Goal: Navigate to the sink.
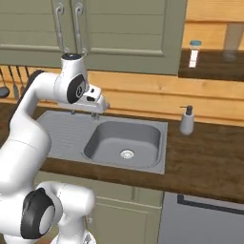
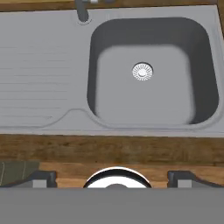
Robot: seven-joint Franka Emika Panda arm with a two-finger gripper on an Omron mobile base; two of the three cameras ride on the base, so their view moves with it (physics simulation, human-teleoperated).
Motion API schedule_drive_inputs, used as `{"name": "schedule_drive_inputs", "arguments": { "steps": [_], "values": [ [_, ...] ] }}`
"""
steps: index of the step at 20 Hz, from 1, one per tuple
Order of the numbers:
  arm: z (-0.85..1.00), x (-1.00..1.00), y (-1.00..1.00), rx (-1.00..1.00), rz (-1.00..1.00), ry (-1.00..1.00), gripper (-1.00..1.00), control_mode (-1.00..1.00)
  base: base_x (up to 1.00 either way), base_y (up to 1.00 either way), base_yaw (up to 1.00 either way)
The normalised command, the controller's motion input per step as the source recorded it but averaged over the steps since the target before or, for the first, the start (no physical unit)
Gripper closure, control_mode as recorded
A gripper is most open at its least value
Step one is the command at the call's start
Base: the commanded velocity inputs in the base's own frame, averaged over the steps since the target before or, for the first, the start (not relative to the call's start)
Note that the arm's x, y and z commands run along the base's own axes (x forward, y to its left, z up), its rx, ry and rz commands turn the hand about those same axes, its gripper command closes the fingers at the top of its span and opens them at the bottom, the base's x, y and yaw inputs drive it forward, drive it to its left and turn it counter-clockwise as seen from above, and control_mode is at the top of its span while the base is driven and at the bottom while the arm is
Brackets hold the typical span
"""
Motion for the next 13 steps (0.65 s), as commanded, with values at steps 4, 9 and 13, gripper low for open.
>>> {"name": "schedule_drive_inputs", "arguments": {
  "steps": [4, 9, 13],
  "values": [
    [0.0, 0.0, 0.0, 0.0, 0.0, 0.0, -1.0, 1.0, 0.59, 0.2, 0.0],
    [0.0, 0.0, 0.0, 0.0, 0.0, 0.0, -1.0, 1.0, 0.61, 0.19, 0.0],
    [0.0, 0.0, 0.0, 0.0, 0.0, 0.0, -1.0, 1.0, 0.41, 0.21, 0.0]
  ]
}}
